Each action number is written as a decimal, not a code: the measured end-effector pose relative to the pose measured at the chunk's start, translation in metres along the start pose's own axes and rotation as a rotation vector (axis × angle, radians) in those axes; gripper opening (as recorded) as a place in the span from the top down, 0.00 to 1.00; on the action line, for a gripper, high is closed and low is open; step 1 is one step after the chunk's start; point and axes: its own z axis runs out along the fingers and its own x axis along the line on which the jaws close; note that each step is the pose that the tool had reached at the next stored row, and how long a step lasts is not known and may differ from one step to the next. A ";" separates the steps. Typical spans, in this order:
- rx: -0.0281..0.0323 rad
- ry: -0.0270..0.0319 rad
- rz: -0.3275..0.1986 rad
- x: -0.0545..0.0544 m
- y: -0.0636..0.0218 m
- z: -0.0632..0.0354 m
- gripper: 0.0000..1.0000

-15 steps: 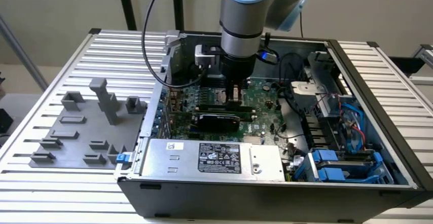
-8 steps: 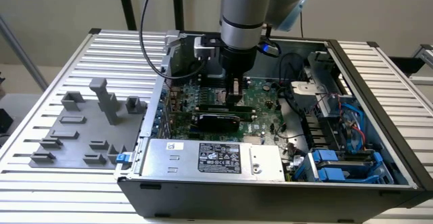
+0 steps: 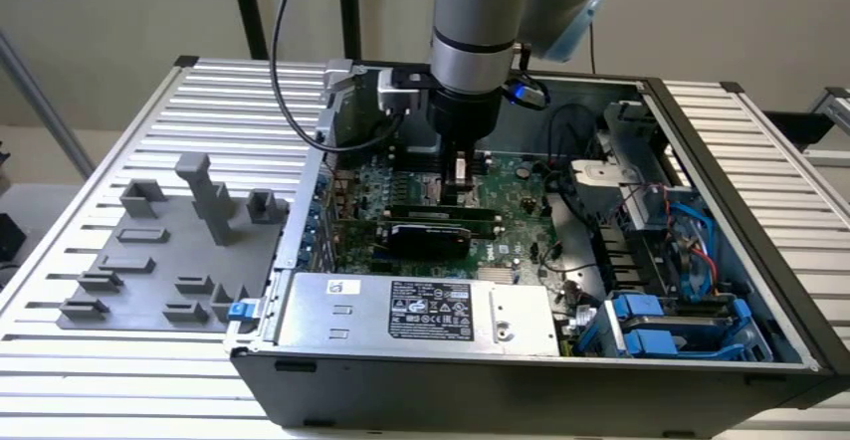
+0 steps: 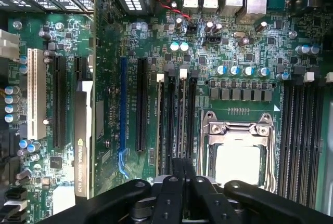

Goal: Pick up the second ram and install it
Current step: 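Press down the second ram until it locks into place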

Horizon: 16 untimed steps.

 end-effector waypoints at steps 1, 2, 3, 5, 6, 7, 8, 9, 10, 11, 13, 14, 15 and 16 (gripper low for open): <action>0.0000 0.0001 0.000 0.000 0.0000 0.0000 1.00; 0.0000 0.0001 0.000 0.000 0.0000 0.0000 1.00; 0.0000 0.0001 0.000 0.000 0.0000 0.0000 1.00; 0.0000 0.0001 0.000 0.000 0.0000 0.0000 1.00; 0.0000 0.0001 0.000 0.000 0.0000 0.0000 1.00; -0.0001 0.0001 0.000 0.000 0.0000 0.0000 1.00; -0.0001 0.0001 0.000 0.000 0.0000 0.0000 1.00; -0.0001 0.0002 0.000 -0.001 0.0000 0.0003 1.00; -0.0001 0.0003 0.000 -0.001 0.0001 0.0006 1.00; -0.0001 0.0001 0.000 -0.002 0.0001 0.0011 1.00; 0.0000 0.0001 0.000 -0.002 0.0000 0.0022 1.00; 0.0000 0.0006 0.000 -0.002 -0.0001 0.0028 1.00; -0.0001 0.0013 0.000 -0.002 0.0000 0.0037 1.00; -0.0001 0.0015 0.000 -0.002 -0.0001 0.0051 1.00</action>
